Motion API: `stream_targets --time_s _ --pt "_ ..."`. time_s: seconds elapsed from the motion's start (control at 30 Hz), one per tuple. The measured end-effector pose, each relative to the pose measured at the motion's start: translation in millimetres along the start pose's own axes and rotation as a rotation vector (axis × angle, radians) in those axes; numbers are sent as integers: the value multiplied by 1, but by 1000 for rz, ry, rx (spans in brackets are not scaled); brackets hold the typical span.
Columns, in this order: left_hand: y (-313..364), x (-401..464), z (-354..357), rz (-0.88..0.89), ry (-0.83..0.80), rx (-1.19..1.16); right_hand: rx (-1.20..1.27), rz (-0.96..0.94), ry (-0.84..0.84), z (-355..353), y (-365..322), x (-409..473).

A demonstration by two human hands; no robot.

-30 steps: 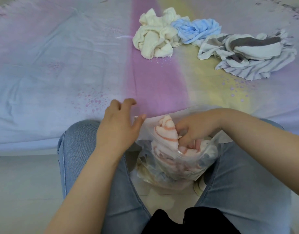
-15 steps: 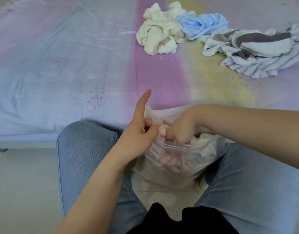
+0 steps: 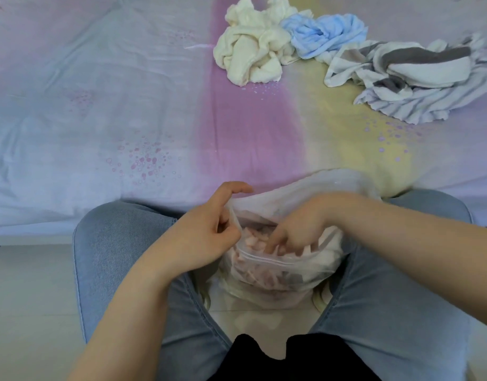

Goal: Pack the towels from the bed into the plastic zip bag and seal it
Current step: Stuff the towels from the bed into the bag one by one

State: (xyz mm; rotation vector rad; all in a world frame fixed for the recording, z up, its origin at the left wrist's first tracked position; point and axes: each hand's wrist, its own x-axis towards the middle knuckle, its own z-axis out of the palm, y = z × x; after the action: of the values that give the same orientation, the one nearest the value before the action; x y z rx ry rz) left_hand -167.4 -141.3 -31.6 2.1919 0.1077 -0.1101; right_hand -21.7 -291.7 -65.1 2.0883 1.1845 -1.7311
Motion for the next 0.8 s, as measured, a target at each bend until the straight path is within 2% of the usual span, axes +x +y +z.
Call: stream_targets --time_s 0.07,0.13,0.23,0.27,0.3,0.37,0.43,0.53,0.6,0.67,0.8 --pt "1 5 -3 -8 -14 94 84 7 131 -10 17 -32" --pt "4 11 -5 -18 0 198 129 14 371 -15 30 -58" --pt "10 19 -5 -47 19 346 -59 102 1070 -14 47 -70" --pt "12 19 -4 -50 27 389 -119 148 1218 -12 52 -69" --pt "14 19 -3 -47 42 418 -130 214 1266 -10 58 -67" --pt "20 15 0 -27 74 416 -26 398 1160 -8 70 -59" --pt "25 9 3 35 16 426 58 516 1058 -7 80 -52" --pt "22 5 9 130 -124 567 -1 514 935 -6 83 -48" --pt "14 6 11 107 -96 560 -40 465 866 -4 78 -45" --pt "9 7 9 117 -30 424 -22 385 960 0 70 -48" --pt "29 -8 -10 240 87 163 161 254 1291 -4 49 -89"
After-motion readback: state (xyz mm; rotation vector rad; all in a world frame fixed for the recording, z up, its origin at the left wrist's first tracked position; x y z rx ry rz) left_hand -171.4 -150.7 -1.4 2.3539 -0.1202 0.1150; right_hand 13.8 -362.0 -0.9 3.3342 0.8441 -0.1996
